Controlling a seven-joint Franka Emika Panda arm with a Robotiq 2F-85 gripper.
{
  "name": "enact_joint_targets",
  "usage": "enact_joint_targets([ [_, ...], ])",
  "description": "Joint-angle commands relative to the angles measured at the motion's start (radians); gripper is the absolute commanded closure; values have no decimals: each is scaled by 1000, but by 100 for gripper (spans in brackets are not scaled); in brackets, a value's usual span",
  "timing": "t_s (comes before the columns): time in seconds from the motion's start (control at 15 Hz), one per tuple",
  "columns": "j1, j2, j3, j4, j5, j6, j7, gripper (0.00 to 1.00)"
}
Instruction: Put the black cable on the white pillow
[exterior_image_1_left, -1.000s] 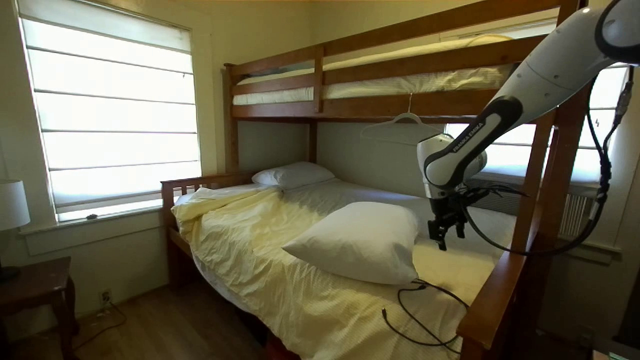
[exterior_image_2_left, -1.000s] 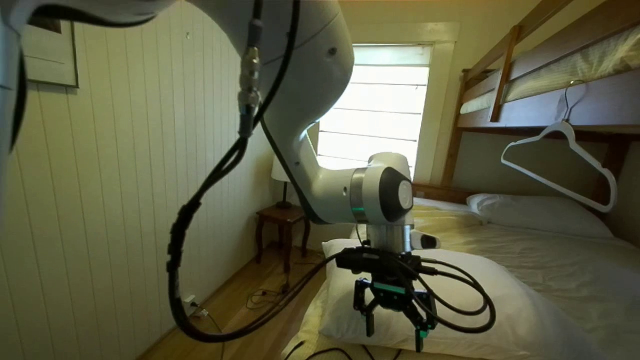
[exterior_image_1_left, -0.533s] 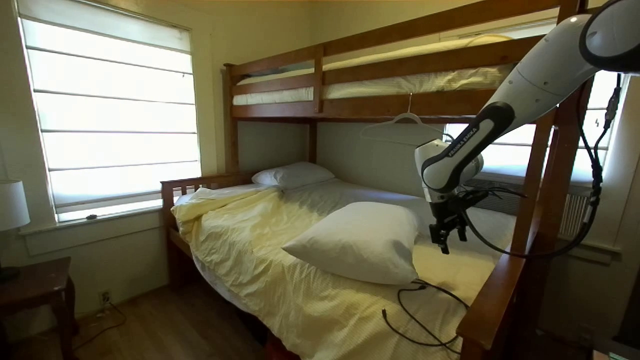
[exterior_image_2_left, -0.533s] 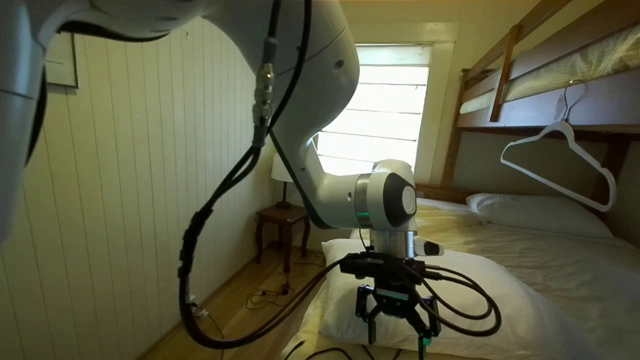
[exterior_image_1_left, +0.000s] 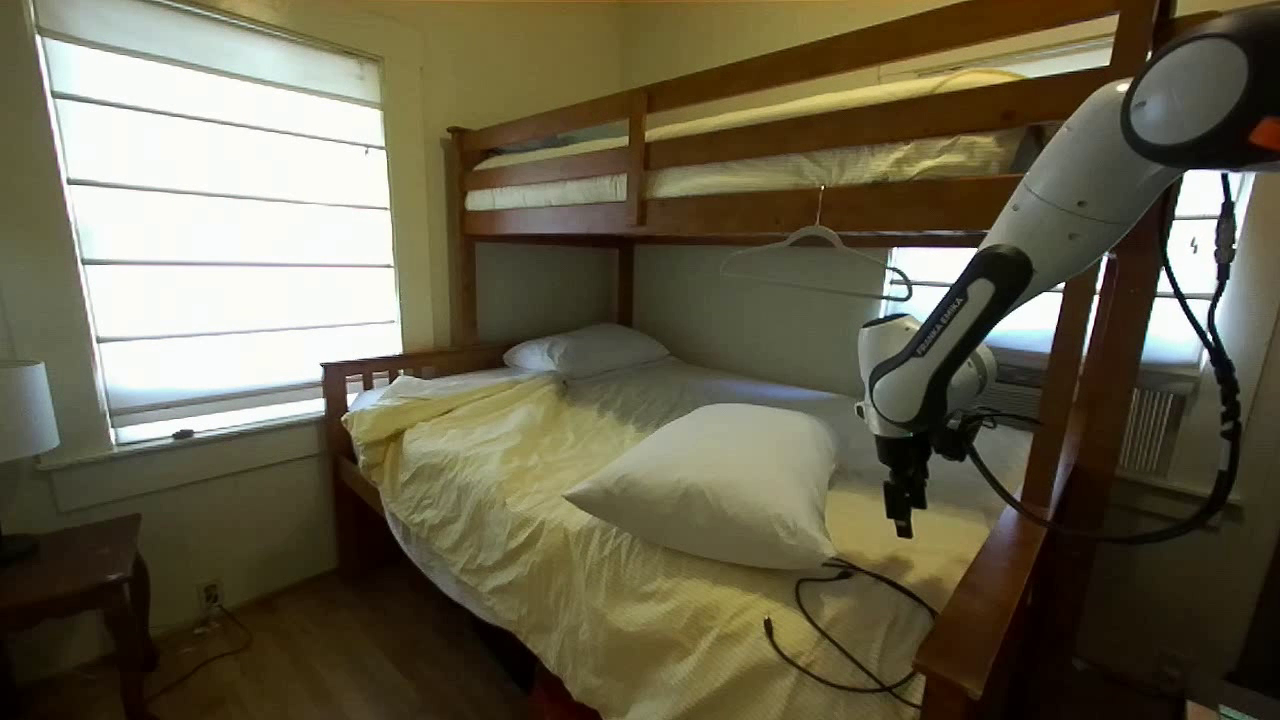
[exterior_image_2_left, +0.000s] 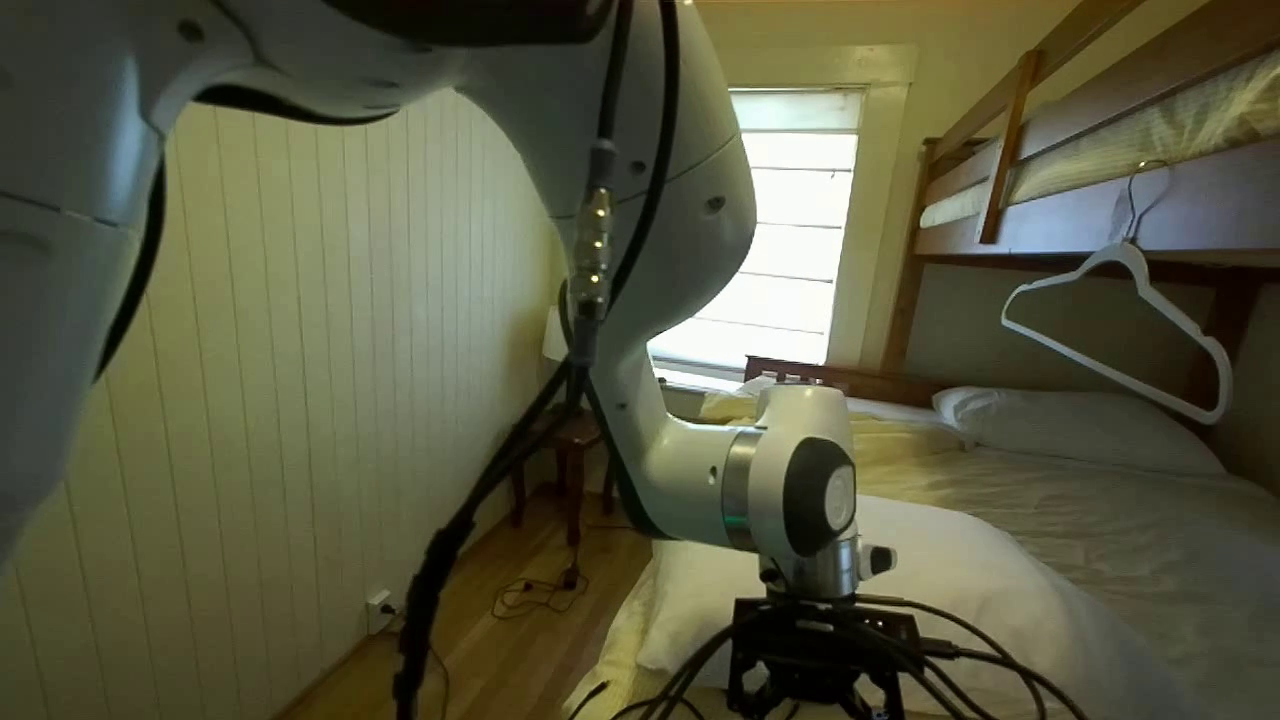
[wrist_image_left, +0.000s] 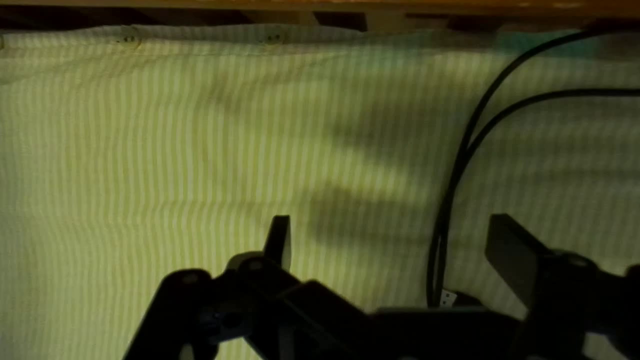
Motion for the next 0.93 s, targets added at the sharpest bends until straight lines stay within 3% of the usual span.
enact_joint_targets([
  [0.0, -10, 41, 13, -7, 20, 42, -21, 0],
  [0.4, 49, 111, 11, 26, -9, 23, 86, 0],
  [0.6, 75, 164, 6, 89, 23, -52, 177, 0],
  [0.67, 54, 120, 14, 30, 3, 4, 113, 0],
  [0.87, 42, 134, 25, 37, 16, 24, 94, 0],
])
